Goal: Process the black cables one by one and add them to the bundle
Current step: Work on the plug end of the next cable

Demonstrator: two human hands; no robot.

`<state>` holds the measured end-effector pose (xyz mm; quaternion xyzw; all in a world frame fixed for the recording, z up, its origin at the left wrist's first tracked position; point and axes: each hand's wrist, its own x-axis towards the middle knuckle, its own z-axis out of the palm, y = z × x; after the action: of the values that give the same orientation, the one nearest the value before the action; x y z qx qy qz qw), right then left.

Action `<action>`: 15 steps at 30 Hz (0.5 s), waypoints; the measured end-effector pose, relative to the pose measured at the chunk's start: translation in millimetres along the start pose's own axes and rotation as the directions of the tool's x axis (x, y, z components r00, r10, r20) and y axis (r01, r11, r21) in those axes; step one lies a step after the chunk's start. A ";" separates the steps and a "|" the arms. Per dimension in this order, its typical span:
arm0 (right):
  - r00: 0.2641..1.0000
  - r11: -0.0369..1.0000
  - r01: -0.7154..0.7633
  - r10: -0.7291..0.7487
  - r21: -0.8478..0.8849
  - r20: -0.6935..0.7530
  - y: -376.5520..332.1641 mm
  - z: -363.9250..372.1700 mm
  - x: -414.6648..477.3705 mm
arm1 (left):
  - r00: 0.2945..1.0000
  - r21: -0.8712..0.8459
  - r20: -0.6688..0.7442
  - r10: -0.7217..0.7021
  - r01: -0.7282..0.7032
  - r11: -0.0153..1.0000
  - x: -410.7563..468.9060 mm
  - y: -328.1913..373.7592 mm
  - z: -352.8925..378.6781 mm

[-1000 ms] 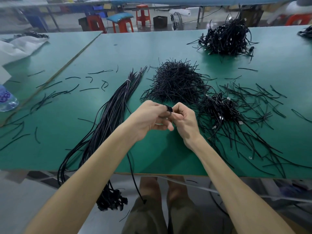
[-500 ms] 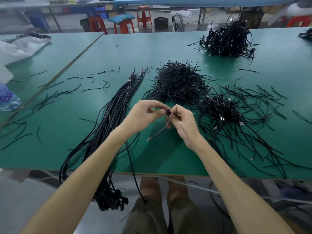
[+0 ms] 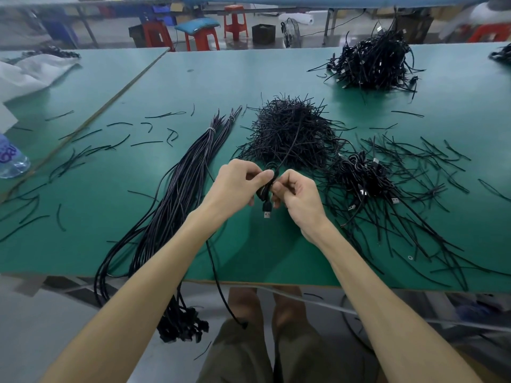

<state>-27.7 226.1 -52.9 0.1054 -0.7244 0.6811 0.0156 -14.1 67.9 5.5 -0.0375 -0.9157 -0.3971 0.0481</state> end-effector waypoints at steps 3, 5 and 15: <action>1.000 1.000 -0.004 0.004 0.008 -0.002 1.4 -0.3 0.6 | 0.997 -0.085 0.077 0.024 -0.018 0.996 0.5 -2.7 -4.5; 1.000 1.000 0.005 -0.005 0.018 0.005 2.1 -0.5 0.2 | 0.992 -0.149 0.127 0.015 0.005 0.989 1.0 -4.5 -7.3; 0.999 0.996 -0.009 0.012 0.088 -0.036 3.9 -0.2 1.0 | 0.986 -0.351 0.081 -0.149 0.168 0.921 2.5 -12.3 -7.8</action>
<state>-29.3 226.4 -56.5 0.0897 -0.6938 0.7142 0.0206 -17.5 53.9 2.2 0.0179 -0.8295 -0.5580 -0.0157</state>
